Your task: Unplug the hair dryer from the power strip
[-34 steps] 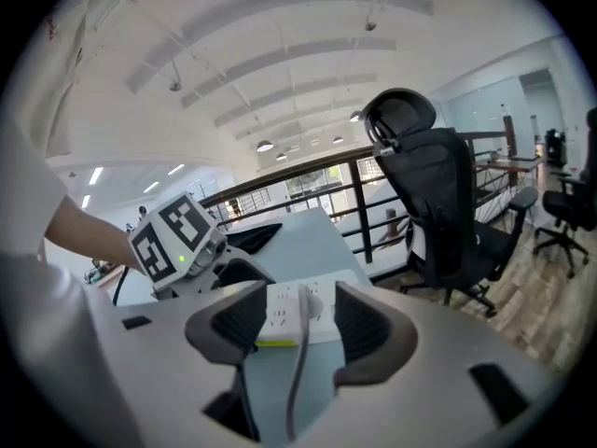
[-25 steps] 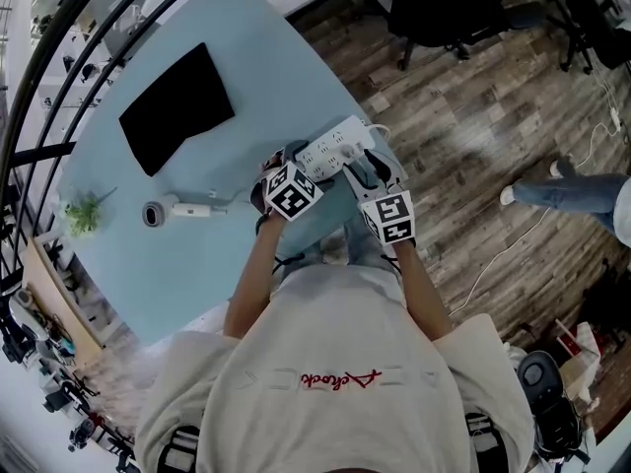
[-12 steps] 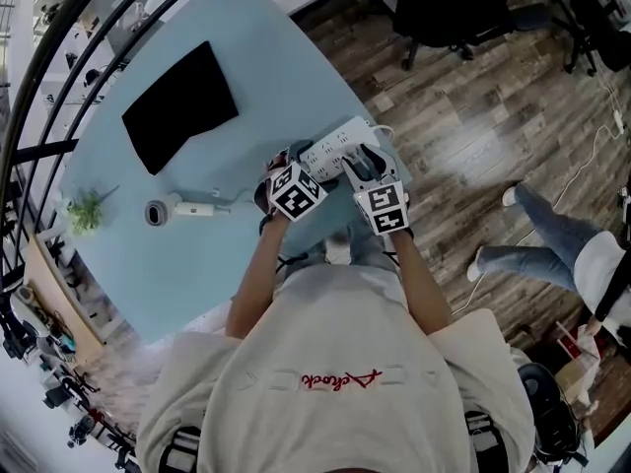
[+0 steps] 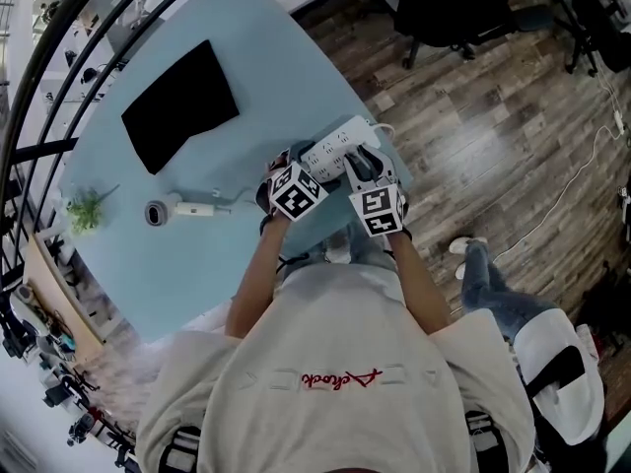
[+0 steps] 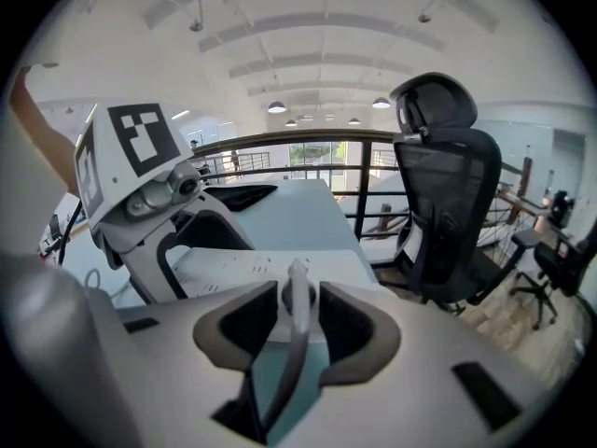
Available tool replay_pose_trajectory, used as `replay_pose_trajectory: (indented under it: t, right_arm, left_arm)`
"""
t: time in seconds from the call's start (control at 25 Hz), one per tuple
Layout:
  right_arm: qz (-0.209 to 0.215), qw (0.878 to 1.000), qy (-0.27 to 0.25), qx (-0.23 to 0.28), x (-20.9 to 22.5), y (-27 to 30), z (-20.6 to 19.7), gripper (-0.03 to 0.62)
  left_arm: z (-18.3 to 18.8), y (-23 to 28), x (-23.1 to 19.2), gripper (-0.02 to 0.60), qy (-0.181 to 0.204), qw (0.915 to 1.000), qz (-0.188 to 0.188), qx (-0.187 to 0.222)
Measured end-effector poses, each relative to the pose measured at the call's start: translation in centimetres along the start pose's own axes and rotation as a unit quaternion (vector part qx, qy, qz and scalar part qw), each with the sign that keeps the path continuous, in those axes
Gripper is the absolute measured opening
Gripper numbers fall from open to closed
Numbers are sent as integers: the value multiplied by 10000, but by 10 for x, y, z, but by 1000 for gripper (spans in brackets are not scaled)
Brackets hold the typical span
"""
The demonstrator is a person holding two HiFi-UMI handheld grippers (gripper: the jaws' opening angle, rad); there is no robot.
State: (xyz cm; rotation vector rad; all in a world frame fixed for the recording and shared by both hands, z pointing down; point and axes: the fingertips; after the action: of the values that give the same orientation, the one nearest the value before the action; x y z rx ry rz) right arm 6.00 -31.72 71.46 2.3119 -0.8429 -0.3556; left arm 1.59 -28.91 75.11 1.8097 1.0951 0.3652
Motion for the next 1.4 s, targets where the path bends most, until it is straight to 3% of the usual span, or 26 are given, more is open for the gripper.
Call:
replay_pose_trajectory:
  t: [1.0, 1.24, 1.4]
  right_arm:
    - [-4, 9998, 65, -193, 1, -1, 2, 115]
    - [-139, 9991, -213, 346, 2, -12, 38, 115]
    - [-33, 9994, -277, 212, 3, -14, 31, 116]
  left_arm:
    - [0, 2, 0, 437, -52, 9998, -14, -201]
    - [0, 4, -2, 437, -114, 9998, 21, -170]
    - [-1, 3, -1, 437, -97, 9999, -5, -127]
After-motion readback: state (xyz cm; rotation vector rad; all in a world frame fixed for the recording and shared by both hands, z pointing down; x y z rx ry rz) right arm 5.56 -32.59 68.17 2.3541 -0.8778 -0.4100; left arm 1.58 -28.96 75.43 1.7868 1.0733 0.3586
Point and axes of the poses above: the fingertips, and each gripper's own axes: y forward along the fingers, x to its right, z out of its top, and after that the axes turned 5 degrees about -y, right-handed
